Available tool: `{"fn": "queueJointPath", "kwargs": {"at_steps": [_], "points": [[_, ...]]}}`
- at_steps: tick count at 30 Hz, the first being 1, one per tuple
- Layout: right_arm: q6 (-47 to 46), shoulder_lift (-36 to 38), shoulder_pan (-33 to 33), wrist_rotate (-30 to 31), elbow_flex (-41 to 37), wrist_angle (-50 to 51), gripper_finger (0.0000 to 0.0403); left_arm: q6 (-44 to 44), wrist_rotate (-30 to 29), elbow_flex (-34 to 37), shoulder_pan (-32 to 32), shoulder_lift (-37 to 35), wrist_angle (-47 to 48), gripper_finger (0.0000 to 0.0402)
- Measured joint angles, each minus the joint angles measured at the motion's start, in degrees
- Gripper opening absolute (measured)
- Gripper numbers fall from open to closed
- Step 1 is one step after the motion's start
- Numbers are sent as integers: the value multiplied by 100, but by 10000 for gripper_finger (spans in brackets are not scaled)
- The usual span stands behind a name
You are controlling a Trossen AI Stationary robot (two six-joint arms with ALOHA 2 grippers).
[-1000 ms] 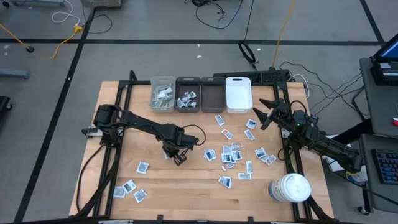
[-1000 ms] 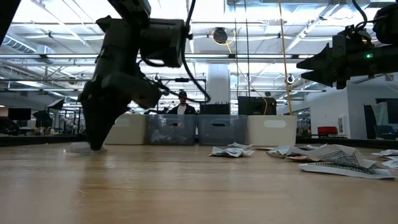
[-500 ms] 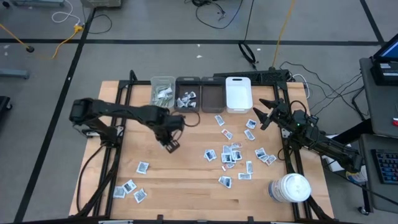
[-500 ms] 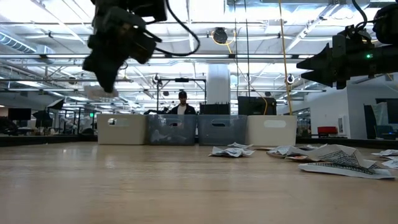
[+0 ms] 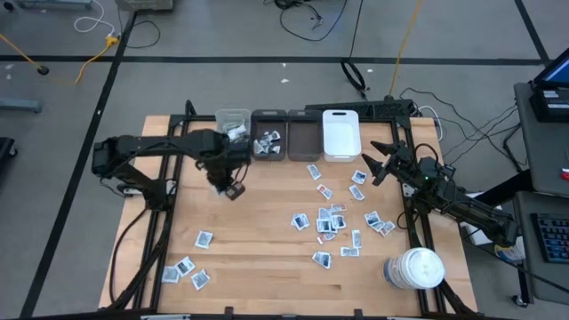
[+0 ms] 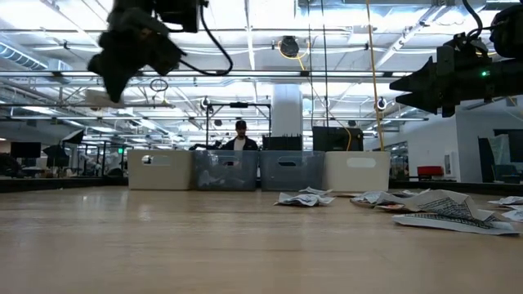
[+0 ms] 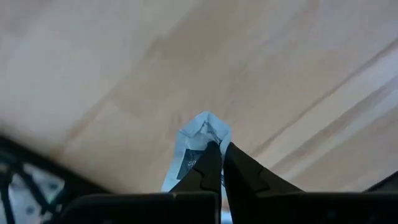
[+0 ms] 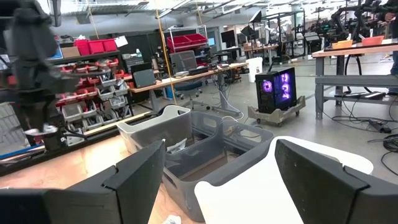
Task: Pick & Place First Aid Supplies
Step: Put the towelette pack into the left black bin
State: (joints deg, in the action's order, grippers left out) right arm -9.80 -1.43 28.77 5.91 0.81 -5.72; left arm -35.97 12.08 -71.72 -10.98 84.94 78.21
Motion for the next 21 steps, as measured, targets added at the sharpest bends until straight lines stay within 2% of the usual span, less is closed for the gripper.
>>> {"fn": "queueJointPath", "kwargs": {"at_steps": [9, 21], "points": [[0, 0, 0, 1, 1, 0, 297, 600, -5, -1340, -1191, 1189, 244, 5], [0, 0, 0, 0, -1, 0, 297, 1623, -43, -3981, -2071, 3235, 782, 4]]}}
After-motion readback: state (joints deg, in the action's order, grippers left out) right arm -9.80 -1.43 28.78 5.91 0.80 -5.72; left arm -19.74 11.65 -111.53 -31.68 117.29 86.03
